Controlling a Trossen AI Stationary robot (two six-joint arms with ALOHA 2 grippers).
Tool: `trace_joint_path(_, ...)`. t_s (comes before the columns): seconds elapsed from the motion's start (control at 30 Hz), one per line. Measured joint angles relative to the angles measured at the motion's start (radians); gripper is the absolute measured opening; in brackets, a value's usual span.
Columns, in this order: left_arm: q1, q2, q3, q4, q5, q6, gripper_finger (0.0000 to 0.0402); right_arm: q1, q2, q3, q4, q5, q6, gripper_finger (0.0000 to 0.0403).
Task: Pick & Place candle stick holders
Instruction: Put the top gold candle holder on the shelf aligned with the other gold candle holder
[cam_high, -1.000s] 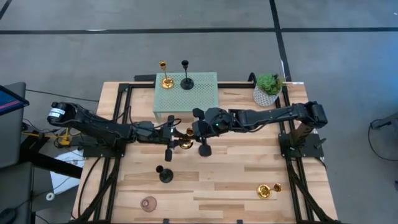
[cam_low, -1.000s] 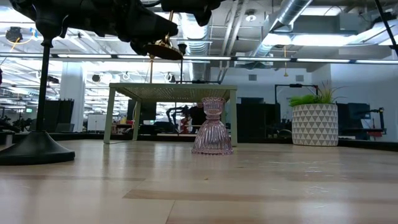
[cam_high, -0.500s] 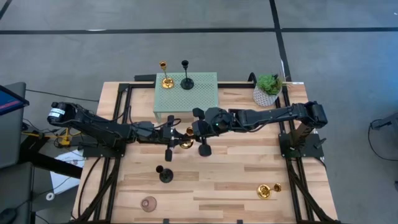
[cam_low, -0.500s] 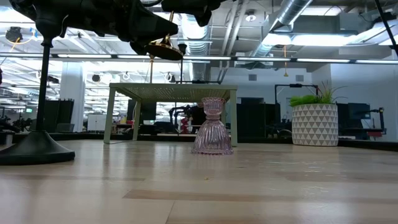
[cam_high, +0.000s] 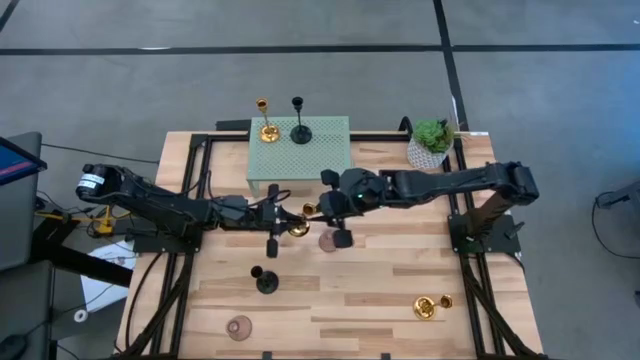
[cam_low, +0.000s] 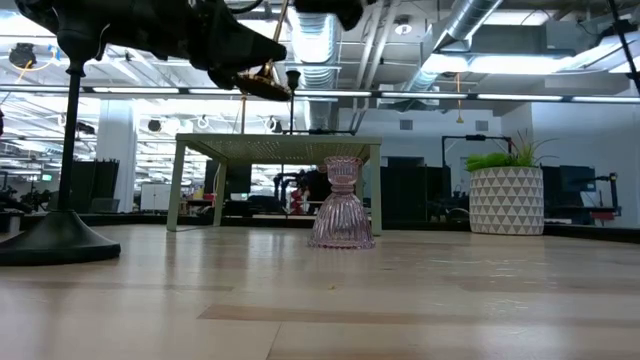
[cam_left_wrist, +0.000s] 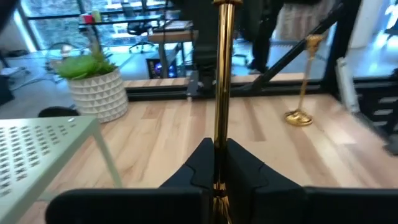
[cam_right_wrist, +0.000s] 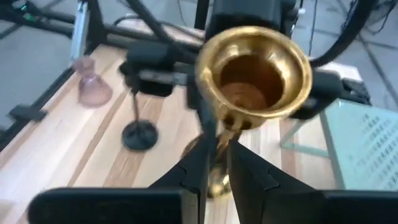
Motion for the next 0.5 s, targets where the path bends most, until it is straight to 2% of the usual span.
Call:
trace_joint_path(0.13, 0.001, -0.017, 0.000, 0.004, -0.033, 0.031, 0.0015, -0.006, -0.058, 0.001, -0.087, -0.002, -0.001, 0.0051)
trace_joint_path(0.3, -0.003, -0.093, -0.002, -0.035, -0.163, 0.116, 0.0015, -0.005, -0.116, -0.002, -0.188, 0.007, 0.013, 0.0037)
trace_joint_path(0.4, -0.001, -0.174, -0.040, -0.033, -0.244, 0.165, 0.0015, 0.017, -0.141, -0.036, -0.200, 0.085, 0.004, 0.0007)
trace_joint_path(0.5, 0.010, -0.277, -0.100, -0.036, -0.290, 0.175, 0.0015, 0.038, -0.162, -0.073, -0.199, 0.183, 0.010, 0.0006)
